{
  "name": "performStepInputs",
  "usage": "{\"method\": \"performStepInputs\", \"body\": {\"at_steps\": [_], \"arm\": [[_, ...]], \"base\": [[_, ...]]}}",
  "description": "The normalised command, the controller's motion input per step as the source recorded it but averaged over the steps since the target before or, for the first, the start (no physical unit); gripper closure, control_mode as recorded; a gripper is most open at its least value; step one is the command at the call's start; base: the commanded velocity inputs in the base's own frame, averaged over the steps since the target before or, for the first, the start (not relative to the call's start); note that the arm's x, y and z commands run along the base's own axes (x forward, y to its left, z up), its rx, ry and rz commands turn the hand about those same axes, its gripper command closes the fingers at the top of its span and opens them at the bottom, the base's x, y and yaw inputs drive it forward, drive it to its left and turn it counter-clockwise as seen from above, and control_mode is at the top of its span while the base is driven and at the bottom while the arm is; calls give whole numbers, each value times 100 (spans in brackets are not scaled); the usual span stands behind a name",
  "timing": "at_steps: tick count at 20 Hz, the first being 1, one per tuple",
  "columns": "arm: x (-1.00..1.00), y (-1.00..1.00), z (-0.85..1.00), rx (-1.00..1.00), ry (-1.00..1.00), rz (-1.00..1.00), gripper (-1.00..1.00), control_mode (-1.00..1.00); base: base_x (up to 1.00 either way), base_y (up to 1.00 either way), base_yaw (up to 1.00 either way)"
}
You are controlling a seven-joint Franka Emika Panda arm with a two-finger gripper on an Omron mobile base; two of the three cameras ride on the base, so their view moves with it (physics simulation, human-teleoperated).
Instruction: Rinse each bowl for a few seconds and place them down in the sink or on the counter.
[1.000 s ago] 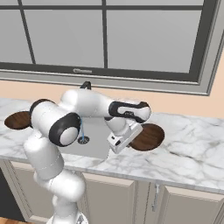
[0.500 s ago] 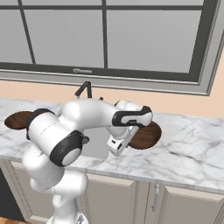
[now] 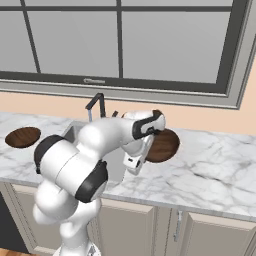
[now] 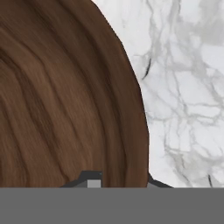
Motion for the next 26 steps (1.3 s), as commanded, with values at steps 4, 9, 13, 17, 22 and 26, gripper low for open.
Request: {"method": "performStepInputs", "body": {"at_steps": [4, 9, 13, 17, 22, 26], "arm": [[18, 3, 52, 0, 34, 20, 100, -100], [21, 0, 44, 0, 36, 21, 100, -100], [26, 0, 48, 0, 35, 22, 100, -100], [28, 0, 54, 0, 33, 22, 100, -100], [12, 0, 69, -2, 27, 20, 100, -100], [0, 2, 73, -8, 26, 15, 100, -100]], "base": [[0, 0, 0], [0, 0, 0], [0, 0, 0], [0, 0, 0], [0, 0, 0], [0, 0, 0]]}}
